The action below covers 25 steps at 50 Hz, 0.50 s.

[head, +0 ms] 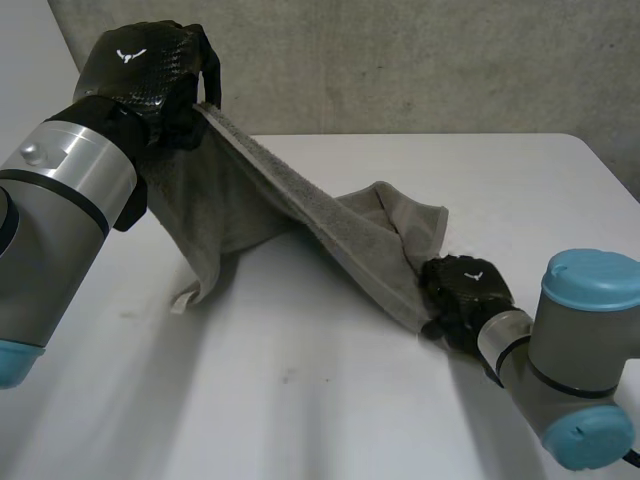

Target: Fold the laundry

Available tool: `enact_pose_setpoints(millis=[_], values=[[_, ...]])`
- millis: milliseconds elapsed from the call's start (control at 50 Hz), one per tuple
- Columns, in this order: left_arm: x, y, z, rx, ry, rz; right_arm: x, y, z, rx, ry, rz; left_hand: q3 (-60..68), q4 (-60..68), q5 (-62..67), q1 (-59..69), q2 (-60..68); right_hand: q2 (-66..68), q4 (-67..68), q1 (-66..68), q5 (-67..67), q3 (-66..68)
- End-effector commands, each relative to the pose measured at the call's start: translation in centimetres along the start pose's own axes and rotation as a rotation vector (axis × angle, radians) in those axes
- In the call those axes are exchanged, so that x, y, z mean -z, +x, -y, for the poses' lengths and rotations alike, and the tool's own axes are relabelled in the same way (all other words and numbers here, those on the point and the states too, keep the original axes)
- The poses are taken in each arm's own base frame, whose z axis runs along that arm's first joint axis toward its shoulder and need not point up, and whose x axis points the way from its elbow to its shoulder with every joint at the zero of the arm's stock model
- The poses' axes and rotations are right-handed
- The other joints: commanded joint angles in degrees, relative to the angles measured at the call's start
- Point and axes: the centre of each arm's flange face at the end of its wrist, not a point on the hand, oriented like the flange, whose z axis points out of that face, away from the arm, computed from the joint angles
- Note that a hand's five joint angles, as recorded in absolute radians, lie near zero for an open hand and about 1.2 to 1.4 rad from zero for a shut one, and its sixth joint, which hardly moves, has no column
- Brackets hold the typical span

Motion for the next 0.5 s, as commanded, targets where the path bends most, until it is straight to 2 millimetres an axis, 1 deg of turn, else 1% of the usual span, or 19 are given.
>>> enact_pose_setpoints(millis=[20,40,80,100,140,160,200,220,240,260,300,320,360,380,400,420,460,480,500], values=[[0.1,-0.3,-0.4,0.0,-0.012,0.01,-0.9,1.2,0.4,0.015,0.035,-0.083,10.31,10.25,10.93,12.34,10.23,42.33,42.69,48.39,44.05,42.2],[0.1,-0.3,-0.4,0.0,-0.012,0.01,-0.9,1.2,0.4,0.015,0.035,-0.083,10.31,10.25,10.93,12.34,10.23,42.38,42.74,48.44,44.1,42.25],[0.1,-0.4,-0.4,0.001,-0.013,0.013,-0.7,1.5,1.6,0.027,0.073,-0.081,10.31,10.25,10.93,12.34,10.23,42.38,42.74,48.44,44.1,42.25],[0.1,-0.5,-0.5,0.0,-0.017,0.015,-0.7,1.5,1.6,0.027,0.073,-0.081,10.31,10.25,10.93,12.34,10.23,42.38,42.74,48.44,44.1,42.25],[0.0,-0.8,-0.9,-0.002,-0.03,0.025,-0.4,3.1,3.6,0.05,0.124,-0.124,10.31,10.25,10.93,12.34,10.23,42.38,42.74,48.44,44.1,42.25],[0.0,-0.8,-0.9,-0.002,-0.03,0.025,-0.4,3.1,3.6,0.05,0.124,-0.124,10.31,10.25,10.93,12.34,10.23,42.38,42.74,48.44,44.1,42.25],[0.0,-0.9,-1.1,-0.002,-0.036,0.028,-0.1,5.4,5.2,0.072,0.158,-0.162,10.31,10.25,10.93,12.34,10.23,42.38,42.74,48.44,44.1,42.25],[0.1,-1.0,-1.3,-0.002,-0.042,0.029,-0.1,5.5,5.2,0.072,0.159,-0.162,10.31,10.25,10.93,12.34,10.23,42.38,42.74,48.44,44.1,42.25],[0.1,-1.0,-1.4,-0.003,-0.05,0.03,0.1,6.3,6.2,0.092,0.183,-0.167,10.31,10.25,10.93,12.34,10.23,42.38,42.74,48.44,44.1,42.25],[0.1,-1.0,-1.4,-0.003,-0.05,0.03,0.1,6.3,6.2,0.092,0.183,-0.167,10.31,10.25,10.93,12.34,10.23,42.38,42.74,48.44,44.1,42.25],[0.3,-1.0,-1.8,-0.005,-0.067,0.03,1.6,6.4,8.7,0.139,0.24,-0.142,10.31,10.25,10.93,12.34,10.23,42.38,42.74,48.44,44.1,42.25],[0.3,-1.0,-1.8,-0.005,-0.067,0.03,1.6,6.4,8.7,0.139,0.24,-0.142,10.31,10.25,10.93,12.34,10.23,42.38,42.74,48.44,44.1,42.25],[0.4,-1.0,-2.1,-0.005,-0.081,0.031,3.6,5.9,11.1,0.171,0.269,-0.108,10.31,10.25,10.93,12.34,10.23,42.38,42.74,48.44,44.1,42.25],[0.5,-1.0,-2.4,-0.005,-0.094,0.028,3.6,5.9,11.1,0.171,0.269,-0.108,10.31,10.25,10.93,12.34,10.23,42.38,42.74,48.44,44.1,42.25],[0.7,-1.0,-2.6,-0.005,-0.11,0.027,4.5,5.8,12.2,0.177,0.276,-0.094,10.31,10.25,10.93,12.34,10.23,42.38,42.74,48.44,44.1,42.25],[0.7,-1.0,-2.6,-0.005,-0.11,0.027,4.6,5.8,12.2,0.177,0.276,-0.094,10.31,10.25,10.93,12.34,10.23,42.38,42.74,48.44,44.1,42.25],[1.2,-1.1,-2.8,-0.006,-0.14,0.028,6.4,5.8,14.7,0.196,0.294,-0.084,10.31,10.25,10.93,12.34,10.23,42.38,42.74,48.44,44.1,42.25],[1.2,-1.1,-2.8,-0.006,-0.141,0.028,6.4,5.8,14.8,0.196,0.294,-0.084,10.31,10.25,10.93,12.34,10.23,42.38,42.74,48.44,44.1,42.25],[1.5,-1.2,-2.3,-0.006,-0.141,0.03,7.8,5.9,16.3,0.22,0.309,-0.092,10.31,10.25,10.93,12.34,10.23,42.38,42.74,48.44,44.1,42.25]])
